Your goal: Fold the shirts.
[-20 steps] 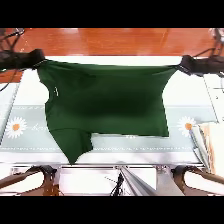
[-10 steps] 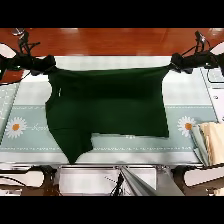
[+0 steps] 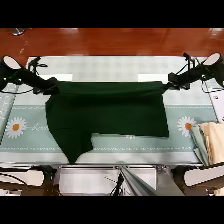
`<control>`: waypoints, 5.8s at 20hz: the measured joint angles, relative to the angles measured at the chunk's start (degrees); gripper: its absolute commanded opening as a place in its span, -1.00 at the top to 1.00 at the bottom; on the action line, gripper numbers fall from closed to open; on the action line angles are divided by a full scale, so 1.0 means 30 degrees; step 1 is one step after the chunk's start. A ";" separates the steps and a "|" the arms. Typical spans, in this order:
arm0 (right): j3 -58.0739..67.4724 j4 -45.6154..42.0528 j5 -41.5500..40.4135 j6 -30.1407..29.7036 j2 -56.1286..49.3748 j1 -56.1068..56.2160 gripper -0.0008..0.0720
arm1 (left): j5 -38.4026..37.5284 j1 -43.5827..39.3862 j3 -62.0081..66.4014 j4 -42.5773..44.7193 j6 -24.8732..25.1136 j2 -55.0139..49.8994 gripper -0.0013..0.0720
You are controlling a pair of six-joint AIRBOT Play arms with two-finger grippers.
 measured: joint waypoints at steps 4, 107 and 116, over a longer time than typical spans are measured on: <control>-0.0663 0.0721 0.0423 -0.0109 0.0299 -0.0255 -0.72 | -0.1559 0.0517 -0.0117 -0.0109 -0.0284 0.0131 -0.96; -0.2120 0.1202 0.3432 -0.2171 0.6120 -0.0481 0.89 | 0.6484 -0.8043 -0.5370 -0.5129 0.2033 0.5967 0.87; -0.7431 0.1552 0.3577 -0.1056 1.6881 -0.0597 0.89 | 0.6798 -1.5708 0.3461 -0.5260 -0.1268 -0.3417 0.86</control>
